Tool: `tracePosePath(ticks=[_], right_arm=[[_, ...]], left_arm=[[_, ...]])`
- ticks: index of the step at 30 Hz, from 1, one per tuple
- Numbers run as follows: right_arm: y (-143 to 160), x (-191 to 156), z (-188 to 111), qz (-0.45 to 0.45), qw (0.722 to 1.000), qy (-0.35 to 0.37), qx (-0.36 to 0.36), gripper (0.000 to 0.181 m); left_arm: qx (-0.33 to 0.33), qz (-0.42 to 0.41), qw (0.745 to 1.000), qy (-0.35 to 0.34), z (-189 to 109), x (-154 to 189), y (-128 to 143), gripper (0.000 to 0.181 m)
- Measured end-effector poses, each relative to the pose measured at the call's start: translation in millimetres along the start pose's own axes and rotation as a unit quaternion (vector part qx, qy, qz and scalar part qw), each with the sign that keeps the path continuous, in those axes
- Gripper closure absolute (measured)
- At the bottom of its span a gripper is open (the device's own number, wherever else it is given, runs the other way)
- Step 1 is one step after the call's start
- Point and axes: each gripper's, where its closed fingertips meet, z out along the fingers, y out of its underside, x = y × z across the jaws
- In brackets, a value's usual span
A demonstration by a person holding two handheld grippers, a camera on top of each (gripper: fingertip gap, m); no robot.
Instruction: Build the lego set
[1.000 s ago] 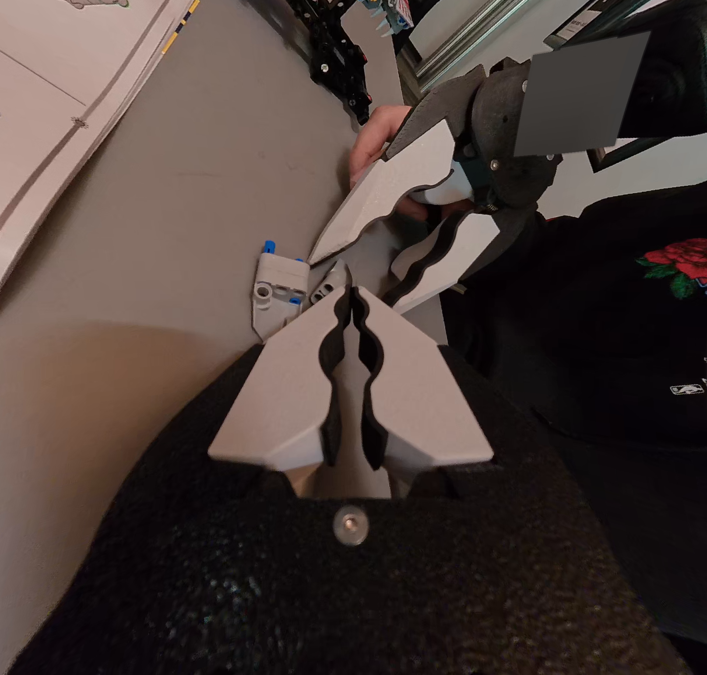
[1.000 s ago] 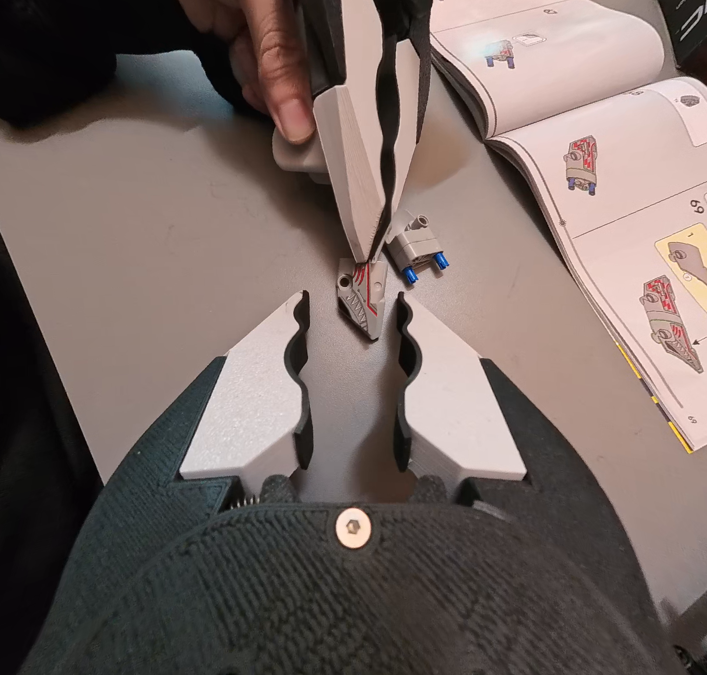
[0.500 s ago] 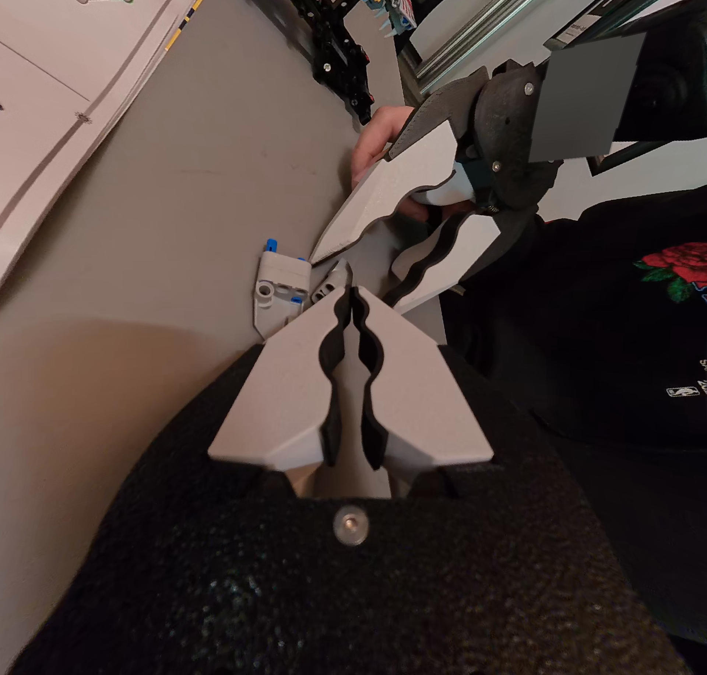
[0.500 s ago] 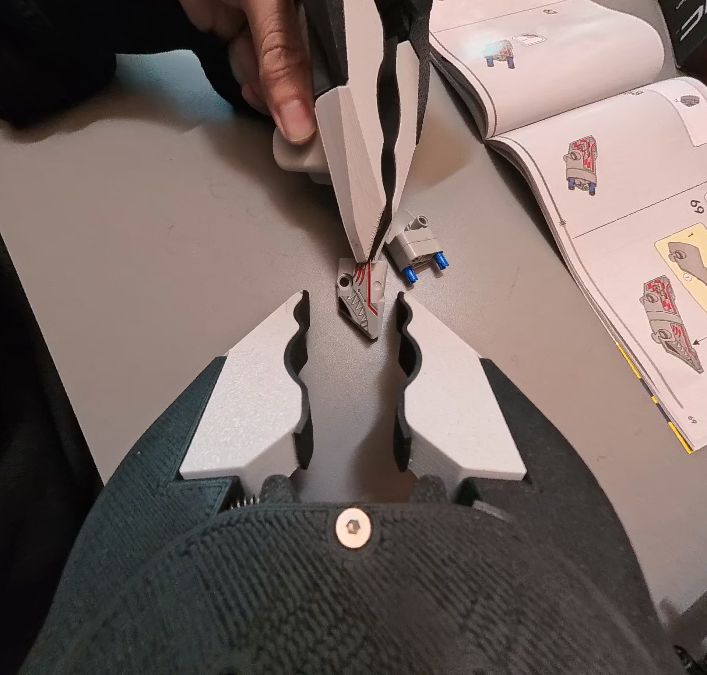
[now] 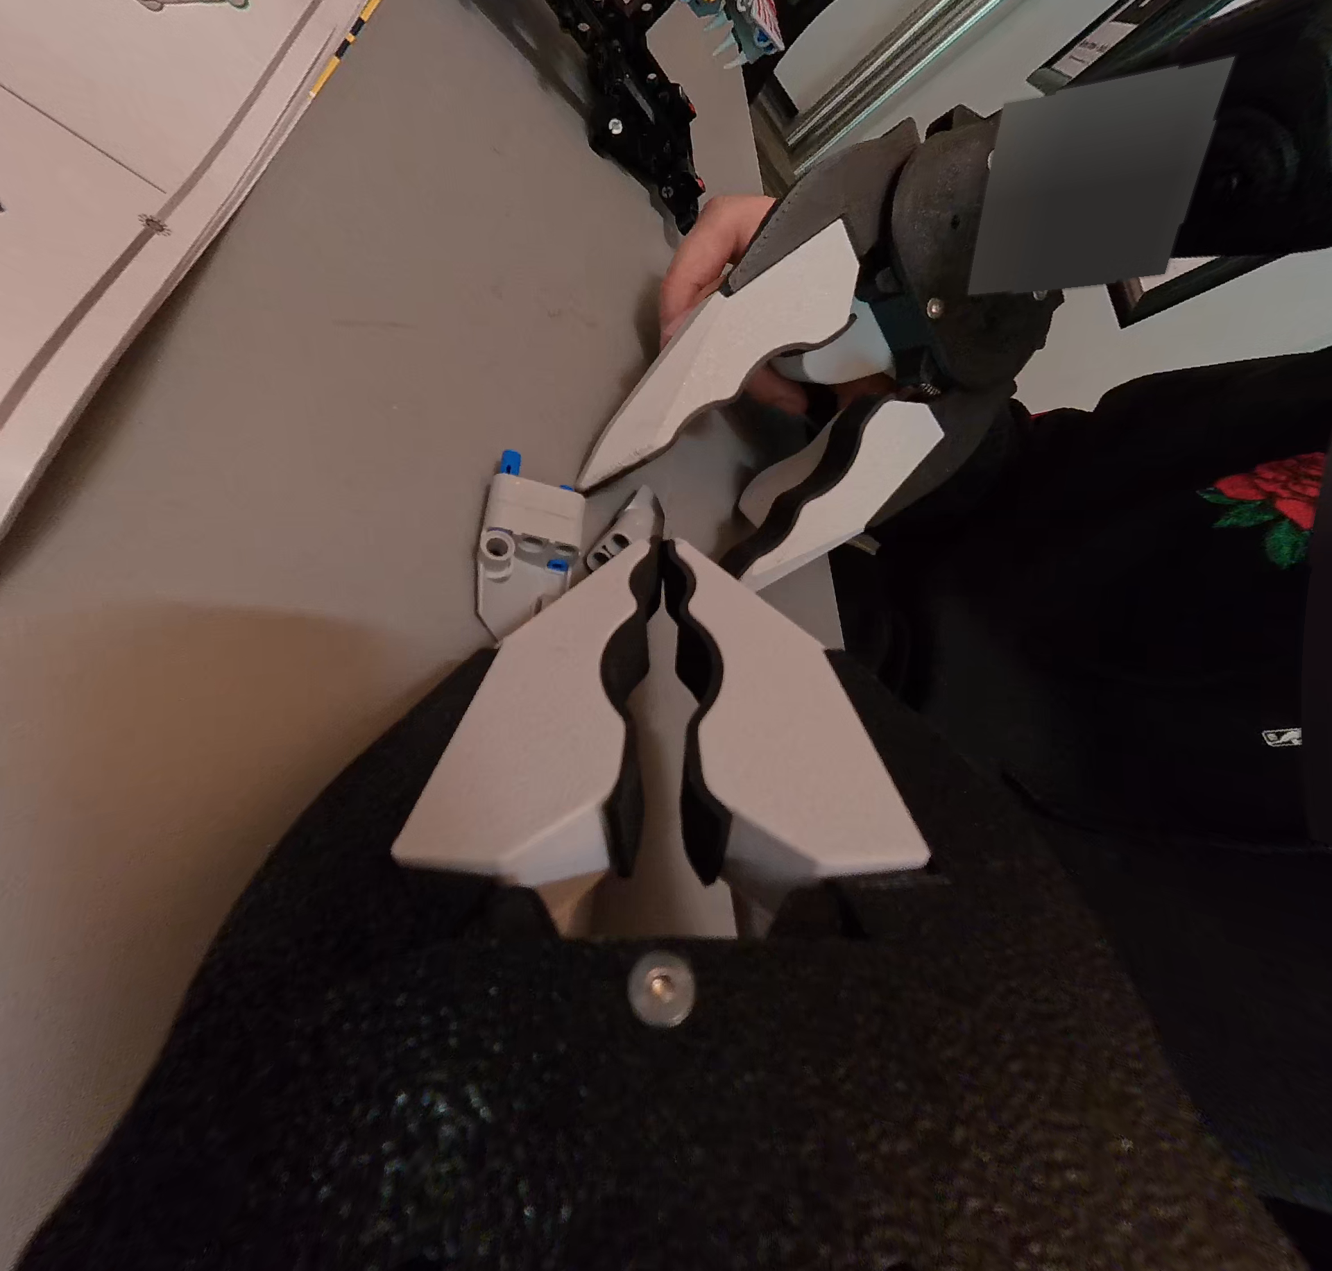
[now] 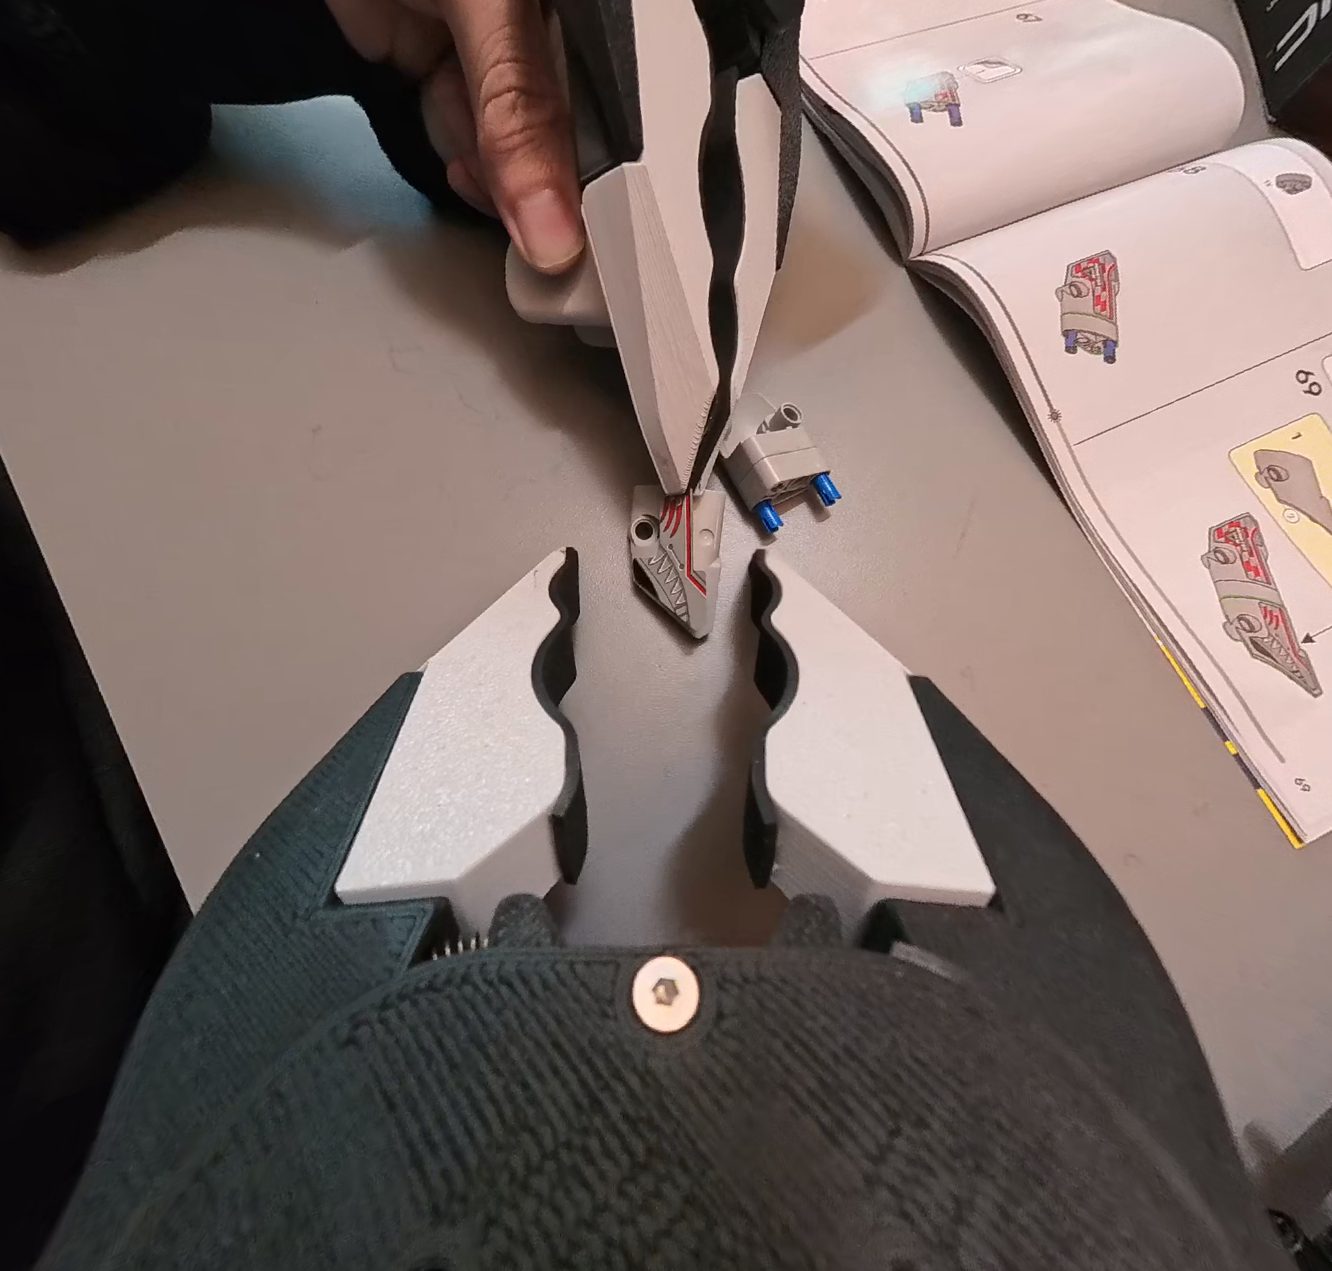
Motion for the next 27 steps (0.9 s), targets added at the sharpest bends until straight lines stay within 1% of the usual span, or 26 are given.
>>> tracePosePath(ticks=[4,9,13,14,18,20,22,23,25,27], right_arm=[[0.3,-2.1,-0.2,-0.003,1.000,-0.007,-0.001,0.128],[-0.3,0.8,-0.8,0.001,1.000,0.002,0.001,0.107],[2.2,4.8,-5.9,0.024,1.000,-0.001,0.006,0.104],[2.2,6.2,-8.3,0.031,0.999,-0.002,0.011,0.104],[-1.3,10.0,-14.9,0.051,0.998,-0.006,0.034,0.115],[-0.7,7.9,-14.1,0.036,0.999,-0.003,0.030,0.114],[3.3,6.8,-9.9,0.014,1.000,0.011,0.011,0.115],[4.6,7.8,-7.4,-0.002,1.000,0.023,0.003,0.117],[-1.4,11.2,-5.1,-0.038,0.998,0.050,0.012,0.124],[-4.6,10.9,-2.3,-0.060,0.997,0.055,0.015,0.128]], left_arm=[[-0.001,0.001,1.000,-0.001,0.2,-0.2,0.1,0.181],[-0.002,0.002,1.000,-0.006,0.4,-0.9,0.2,0.181],[0.001,0.002,1.000,-0.006,0.1,-0.9,-0.4,0.181],[0.001,0.003,1.000,-0.005,0.0,-0.6,-0.4,0.181],[0.004,0.000,1.000,-0.002,-0.6,-0.3,-1.3,0.181],[0.006,-0.002,1.000,0.000,-0.8,-0.1,-1.7,0.181],[0.009,-0.004,1.000,0.002,-1.4,0.0,-2.5,0.181],[0.010,-0.006,1.000,0.005,-1.5,0.4,-2.7,0.181],[0.012,-0.009,1.000,0.006,-1.8,0.0,-3.1,0.181],[0.013,-0.012,1.000,0.004,-2.0,-0.8,-3.3,0.181]])
